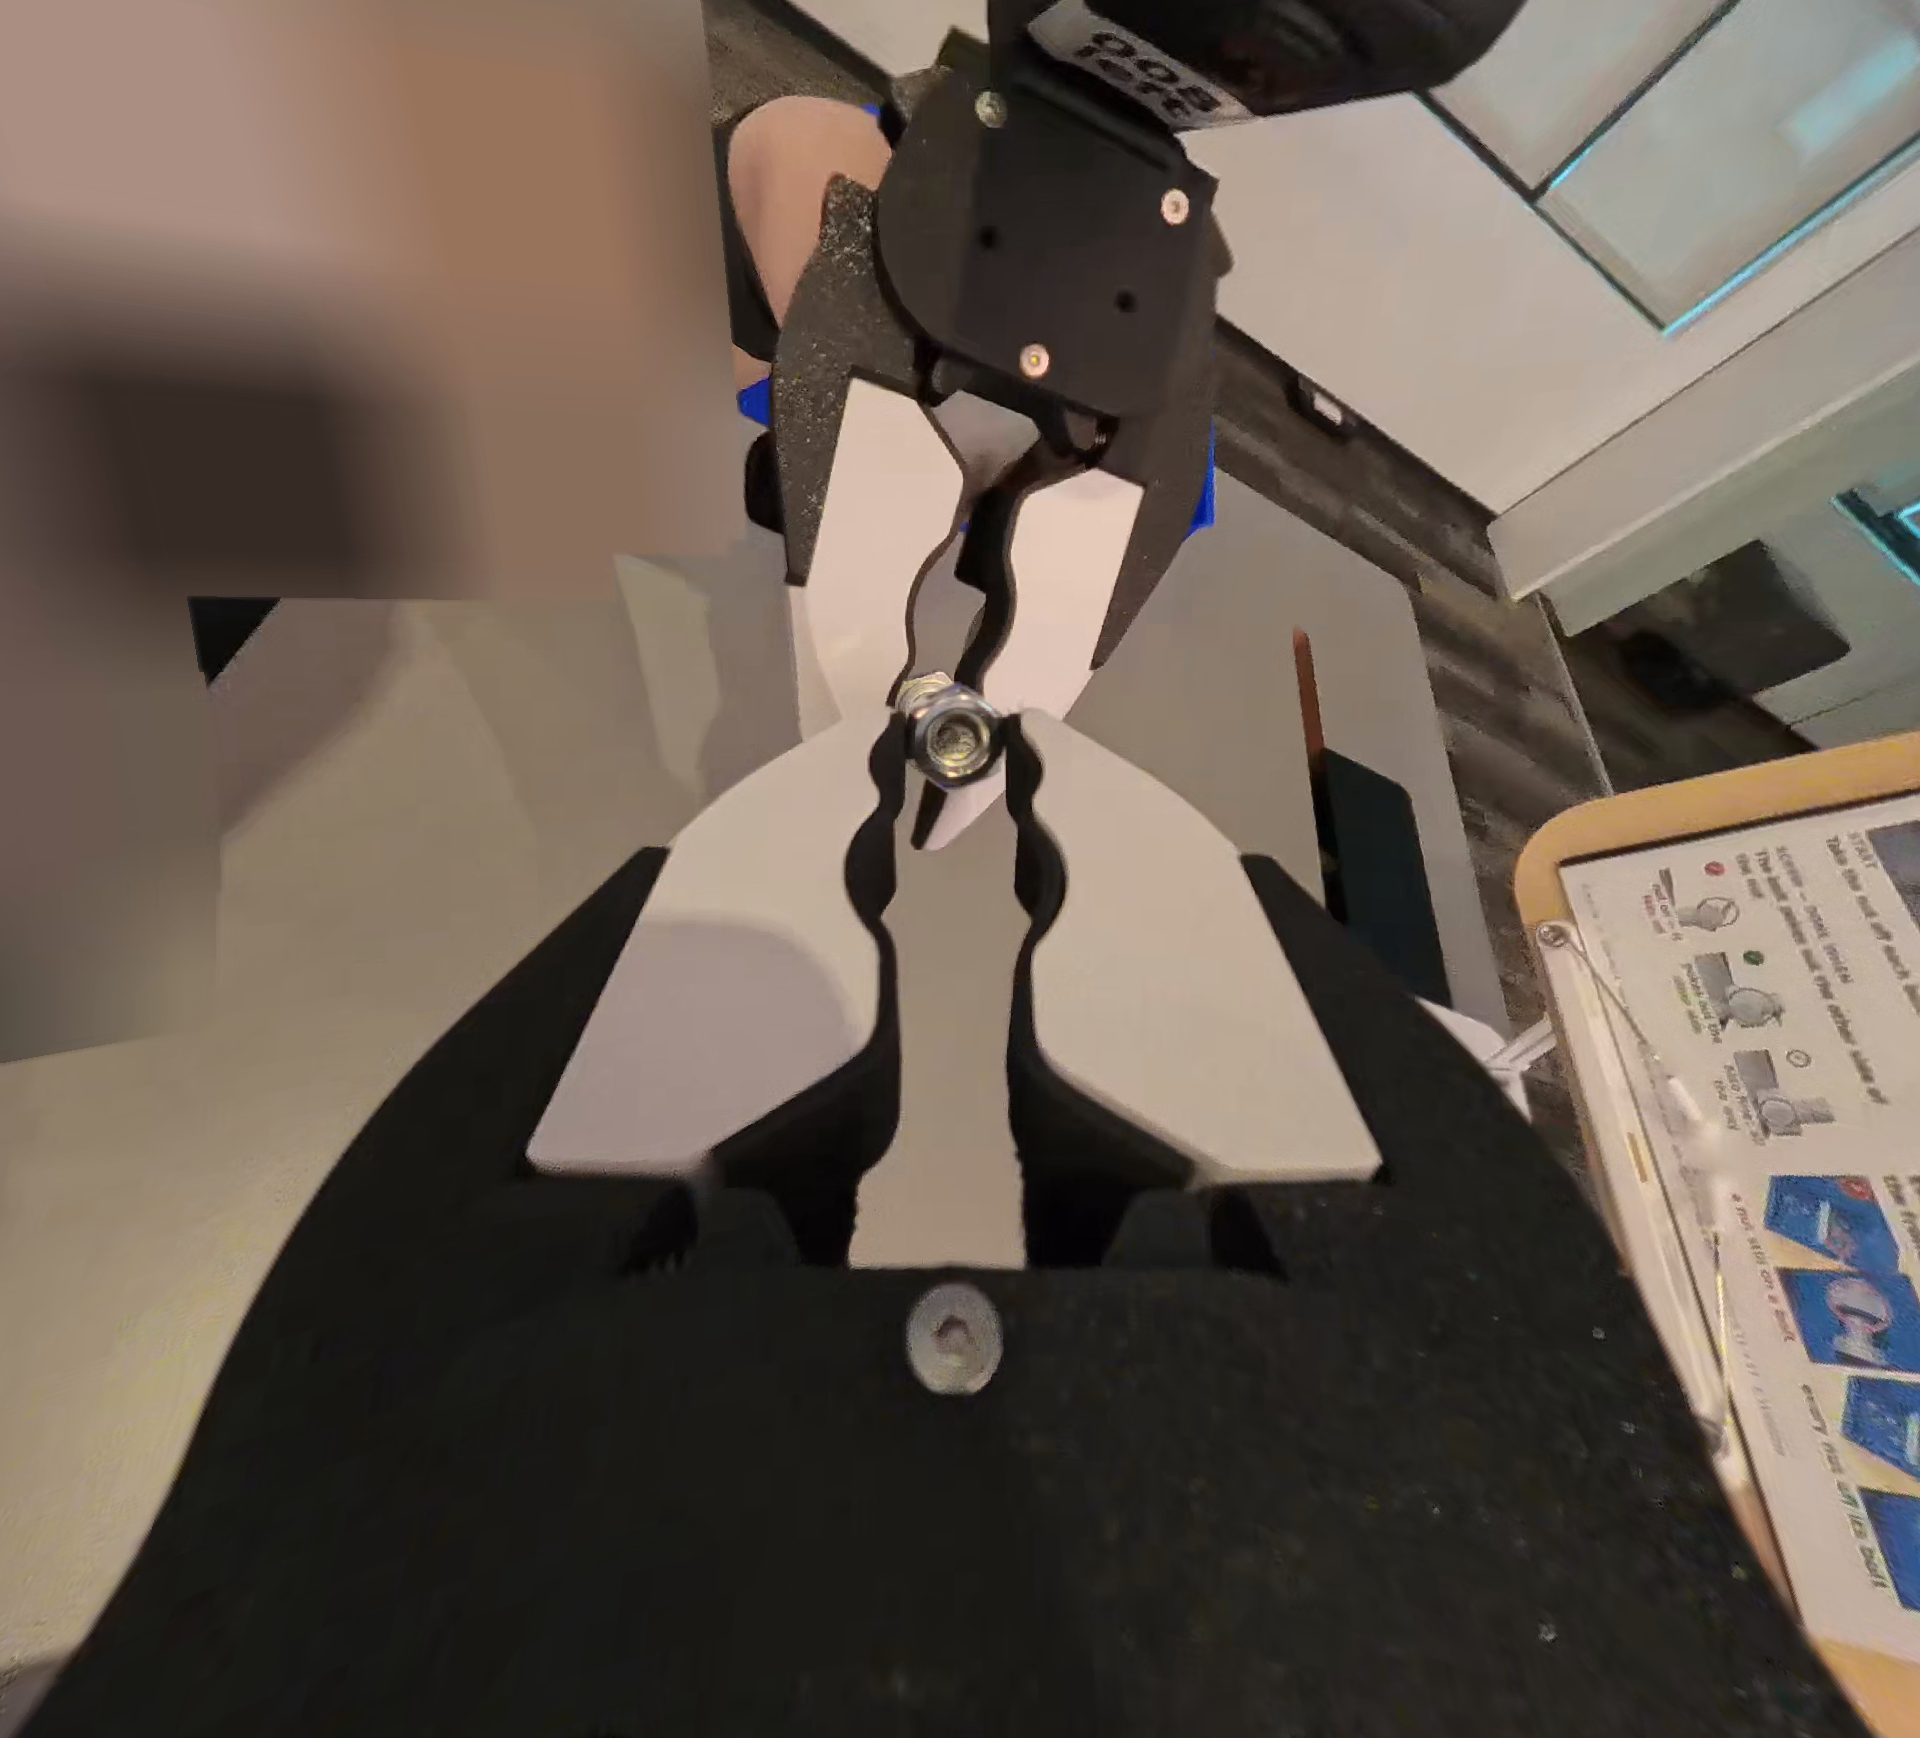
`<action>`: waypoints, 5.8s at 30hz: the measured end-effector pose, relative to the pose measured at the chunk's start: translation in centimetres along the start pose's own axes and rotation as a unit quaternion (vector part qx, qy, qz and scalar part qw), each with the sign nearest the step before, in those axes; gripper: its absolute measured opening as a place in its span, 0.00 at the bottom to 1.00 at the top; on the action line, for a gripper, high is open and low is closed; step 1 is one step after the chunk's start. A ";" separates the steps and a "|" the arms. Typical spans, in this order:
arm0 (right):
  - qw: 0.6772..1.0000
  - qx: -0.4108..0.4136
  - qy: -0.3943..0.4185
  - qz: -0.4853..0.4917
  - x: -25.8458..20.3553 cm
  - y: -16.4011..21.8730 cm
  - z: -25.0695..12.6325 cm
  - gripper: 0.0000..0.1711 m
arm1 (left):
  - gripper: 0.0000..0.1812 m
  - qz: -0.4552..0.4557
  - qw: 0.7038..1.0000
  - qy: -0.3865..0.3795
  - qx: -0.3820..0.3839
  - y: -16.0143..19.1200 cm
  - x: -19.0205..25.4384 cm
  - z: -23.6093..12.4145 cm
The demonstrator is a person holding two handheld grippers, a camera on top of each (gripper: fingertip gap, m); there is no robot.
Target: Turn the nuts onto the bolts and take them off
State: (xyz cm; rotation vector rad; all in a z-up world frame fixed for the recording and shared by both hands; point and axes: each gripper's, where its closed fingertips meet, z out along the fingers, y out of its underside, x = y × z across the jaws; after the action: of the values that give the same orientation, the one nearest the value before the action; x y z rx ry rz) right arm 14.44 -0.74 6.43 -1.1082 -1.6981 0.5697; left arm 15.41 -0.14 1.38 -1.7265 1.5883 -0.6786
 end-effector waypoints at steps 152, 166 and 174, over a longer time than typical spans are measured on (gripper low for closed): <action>0.994 0.082 -0.072 -0.001 -1.6 -2.0 -0.4 0.10 | 0.08 -0.013 0.989 0.139 0.043 -0.8 3.4 -1.5; 0.991 0.126 -0.028 0.028 1.0 -2.5 -2.2 0.10 | 0.08 -0.026 0.985 0.157 0.071 -1.5 3.3 -1.8; 0.927 -0.120 0.292 0.202 5.1 4.4 -16.4 0.10 | 0.08 -0.032 0.992 0.086 0.086 -1.8 1.3 -2.8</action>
State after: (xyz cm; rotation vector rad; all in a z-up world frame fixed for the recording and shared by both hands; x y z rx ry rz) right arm 30.69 3.75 11.99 -1.6341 -1.0377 0.2360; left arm 14.52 -1.75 4.46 -1.6351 1.5428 -0.9894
